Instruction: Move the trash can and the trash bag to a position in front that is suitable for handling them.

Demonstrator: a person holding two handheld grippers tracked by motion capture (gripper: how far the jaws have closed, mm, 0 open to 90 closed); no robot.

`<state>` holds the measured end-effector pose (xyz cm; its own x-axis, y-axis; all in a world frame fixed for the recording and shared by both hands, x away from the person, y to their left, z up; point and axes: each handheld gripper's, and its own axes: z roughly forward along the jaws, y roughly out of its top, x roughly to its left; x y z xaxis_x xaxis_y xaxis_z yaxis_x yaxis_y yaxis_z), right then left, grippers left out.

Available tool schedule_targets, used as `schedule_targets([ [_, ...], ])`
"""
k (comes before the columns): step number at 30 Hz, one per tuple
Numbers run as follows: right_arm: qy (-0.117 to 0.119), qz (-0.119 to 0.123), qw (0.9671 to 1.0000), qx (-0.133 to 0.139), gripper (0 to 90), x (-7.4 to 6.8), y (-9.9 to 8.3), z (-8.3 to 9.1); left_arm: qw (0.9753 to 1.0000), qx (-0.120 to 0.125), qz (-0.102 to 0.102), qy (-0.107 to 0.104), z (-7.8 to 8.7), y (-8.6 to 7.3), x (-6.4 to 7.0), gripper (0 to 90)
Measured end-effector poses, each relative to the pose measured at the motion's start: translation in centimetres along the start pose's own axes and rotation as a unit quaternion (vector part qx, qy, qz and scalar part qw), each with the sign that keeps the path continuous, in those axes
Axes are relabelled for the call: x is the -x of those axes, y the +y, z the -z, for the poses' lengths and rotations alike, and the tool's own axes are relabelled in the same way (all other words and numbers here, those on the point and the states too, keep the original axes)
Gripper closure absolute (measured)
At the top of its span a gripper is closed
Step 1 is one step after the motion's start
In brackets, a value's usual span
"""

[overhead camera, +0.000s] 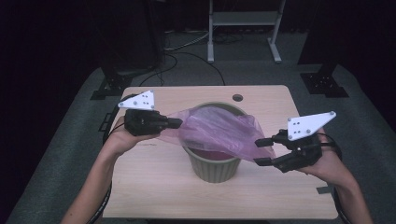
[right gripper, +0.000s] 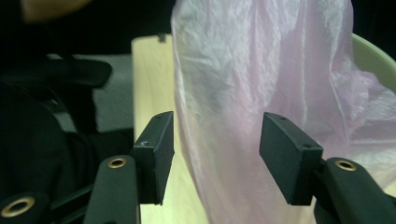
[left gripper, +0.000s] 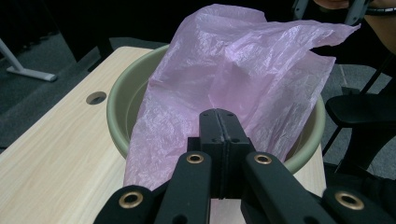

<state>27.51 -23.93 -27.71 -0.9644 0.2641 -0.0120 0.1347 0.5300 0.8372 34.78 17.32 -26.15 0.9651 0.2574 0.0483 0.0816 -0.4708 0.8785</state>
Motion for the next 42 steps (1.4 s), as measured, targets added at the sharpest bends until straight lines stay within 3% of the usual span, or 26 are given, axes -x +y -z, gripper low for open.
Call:
schedule_targets([
  [2, -0.011, 0.010, 0.9999, -0.007, 47.3, -0.1, 0.0, -0.2, 1.0000, 0.002, 0.003, 0.000, 0.1, 0.0, -0.1, 90.0],
  [4, -0.036, 0.012, 0.9991, -0.021, 56.5, -0.1, 0.0, -0.4, 1.0000, 0.003, 0.003, 0.001, 0.1, 0.0, -0.1, 90.0],
  [9, -0.055, -0.029, 0.9974, -0.036, 80.4, 0.8, 0.1, -0.7, 1.0000, 0.003, 0.005, 0.001, 0.1, -0.2, -0.2, 90.0],
  [13, -0.061, -0.041, 0.9964, -0.042, 90.0, 1.5, 0.1, -1.1, 1.0000, 0.004, 0.008, 0.002, 0.1, -0.4, -0.4, 90.0],
  [17, -0.068, -0.045, 0.9959, -0.040, 90.0, 1.7, 0.2, -1.2, 0.9999, 0.004, 0.011, 0.006, 0.2, -0.6, -0.6, 90.0],
  [26, -0.075, -0.077, 0.9942, 0.001, 90.0, 3.8, 0.8, -0.3, 0.9995, 0.006, 0.019, 0.023, 0.5, -0.6, -1.7, 90.0],
  [34, -0.100, -0.121, 0.9875, 0.010, 90.0, 6.7, 1.1, -0.7, 0.9987, 0.000, 0.031, 0.041, -0.5, -0.4, -3.5, 90.0],
  [42, -0.120, -0.173, 0.9775, 0.016, 90.0, 9.6, 0.7, -1.8, 0.9967, -0.010, 0.049, 0.065, -2.0, -0.5, -5.8, 90.0],
])
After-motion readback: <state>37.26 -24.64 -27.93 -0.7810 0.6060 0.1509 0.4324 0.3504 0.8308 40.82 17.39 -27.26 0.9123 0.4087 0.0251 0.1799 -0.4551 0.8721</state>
